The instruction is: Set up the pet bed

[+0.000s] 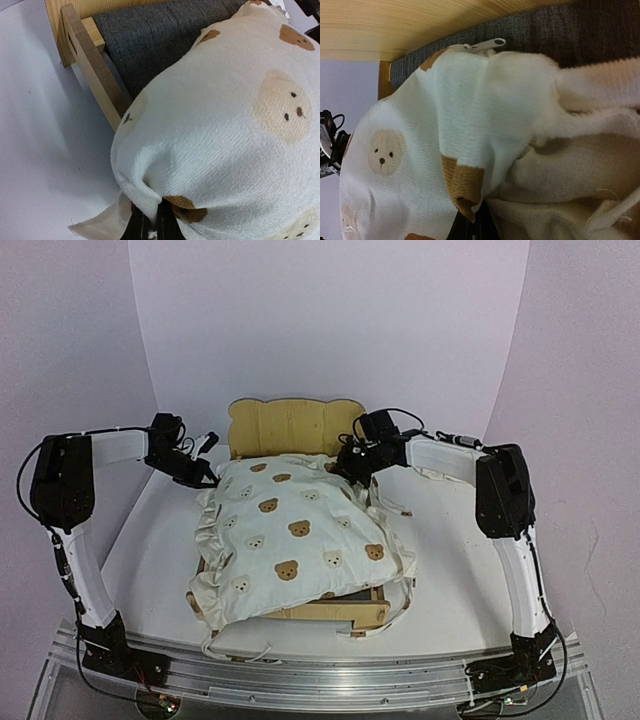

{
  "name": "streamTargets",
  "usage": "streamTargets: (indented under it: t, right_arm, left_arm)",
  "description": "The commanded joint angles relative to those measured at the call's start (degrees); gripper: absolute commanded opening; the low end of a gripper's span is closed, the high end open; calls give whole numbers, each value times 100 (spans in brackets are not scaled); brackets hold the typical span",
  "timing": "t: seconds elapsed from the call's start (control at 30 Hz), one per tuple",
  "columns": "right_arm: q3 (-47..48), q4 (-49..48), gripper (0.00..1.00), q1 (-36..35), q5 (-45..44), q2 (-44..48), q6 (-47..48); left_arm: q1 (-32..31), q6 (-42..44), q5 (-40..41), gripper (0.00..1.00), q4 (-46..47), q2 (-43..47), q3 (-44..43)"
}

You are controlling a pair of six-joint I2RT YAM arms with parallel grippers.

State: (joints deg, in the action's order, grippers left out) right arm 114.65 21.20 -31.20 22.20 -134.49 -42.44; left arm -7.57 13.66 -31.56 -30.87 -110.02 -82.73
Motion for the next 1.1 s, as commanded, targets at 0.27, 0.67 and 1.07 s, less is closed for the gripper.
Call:
streamTargets:
  t: [0.27,0.67,1.07]
  right_arm:
    - [-2075,-637,0,-63,-1639,2824,211]
    - [-1928,-723,0,-66,-1841,2444,-70]
    - [-2127,1793,71,-53,-3022,3751,1557]
  left_arm:
    - [-112,353,212,0,409,-670,-2203]
    - [-335,639,556,0,184,-1289,-2952]
    - [-126,1354,862,86,-465,-329,-3053]
